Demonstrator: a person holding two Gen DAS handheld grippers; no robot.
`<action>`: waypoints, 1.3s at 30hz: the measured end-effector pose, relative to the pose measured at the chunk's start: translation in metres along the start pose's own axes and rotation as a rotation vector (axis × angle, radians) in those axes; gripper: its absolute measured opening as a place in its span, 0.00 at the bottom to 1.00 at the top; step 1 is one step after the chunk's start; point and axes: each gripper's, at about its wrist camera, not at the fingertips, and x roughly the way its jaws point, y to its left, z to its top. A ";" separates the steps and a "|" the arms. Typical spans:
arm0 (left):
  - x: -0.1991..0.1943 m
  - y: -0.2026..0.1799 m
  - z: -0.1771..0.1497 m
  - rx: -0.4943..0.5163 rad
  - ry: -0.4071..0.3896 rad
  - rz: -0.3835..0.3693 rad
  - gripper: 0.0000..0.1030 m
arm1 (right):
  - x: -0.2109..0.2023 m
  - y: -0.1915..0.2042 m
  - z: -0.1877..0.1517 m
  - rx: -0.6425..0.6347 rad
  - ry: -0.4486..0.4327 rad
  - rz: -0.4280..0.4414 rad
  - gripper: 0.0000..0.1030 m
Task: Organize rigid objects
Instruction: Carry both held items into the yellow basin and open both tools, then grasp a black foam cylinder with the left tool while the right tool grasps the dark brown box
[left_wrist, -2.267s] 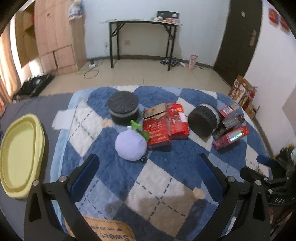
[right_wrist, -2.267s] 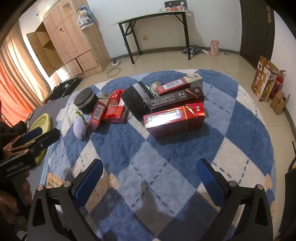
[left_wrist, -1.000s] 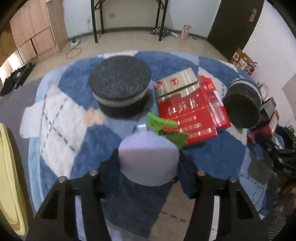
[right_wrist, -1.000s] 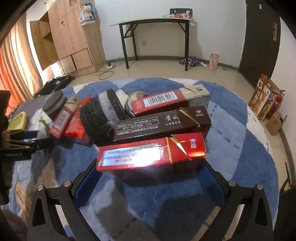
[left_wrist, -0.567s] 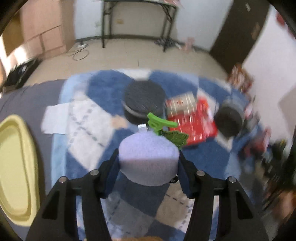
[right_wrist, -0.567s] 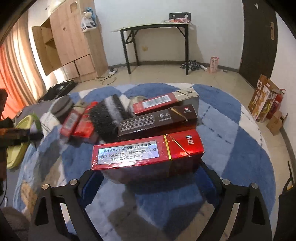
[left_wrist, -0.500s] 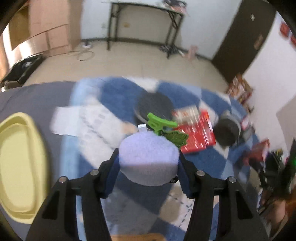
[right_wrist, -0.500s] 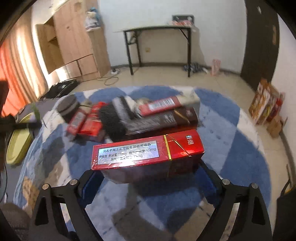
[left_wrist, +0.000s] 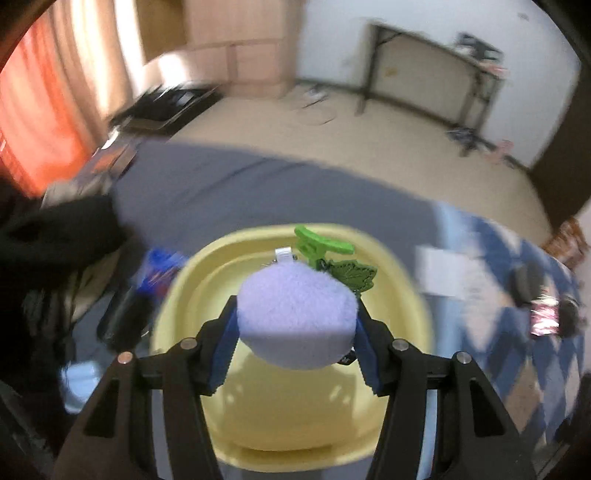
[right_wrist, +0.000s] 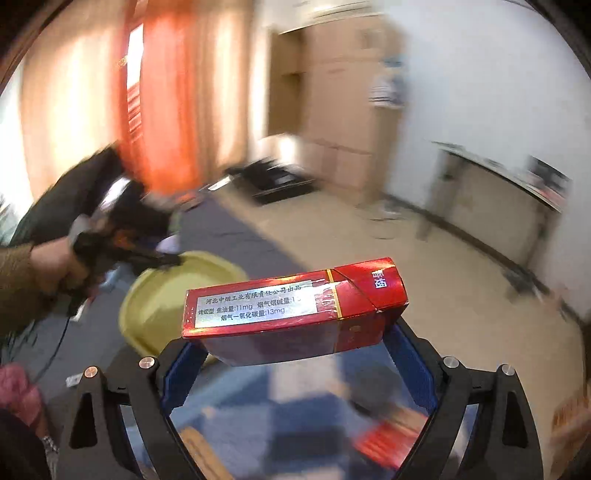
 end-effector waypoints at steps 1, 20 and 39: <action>0.007 0.008 -0.002 -0.016 0.015 -0.002 0.56 | 0.026 0.019 0.005 -0.031 0.038 0.044 0.90; 0.099 0.071 -0.031 -0.158 0.117 -0.142 0.59 | 0.261 0.171 -0.037 -0.198 0.430 0.157 0.91; -0.045 -0.139 0.027 0.101 -0.108 -0.414 1.00 | -0.024 -0.077 -0.060 0.287 0.050 -0.084 1.00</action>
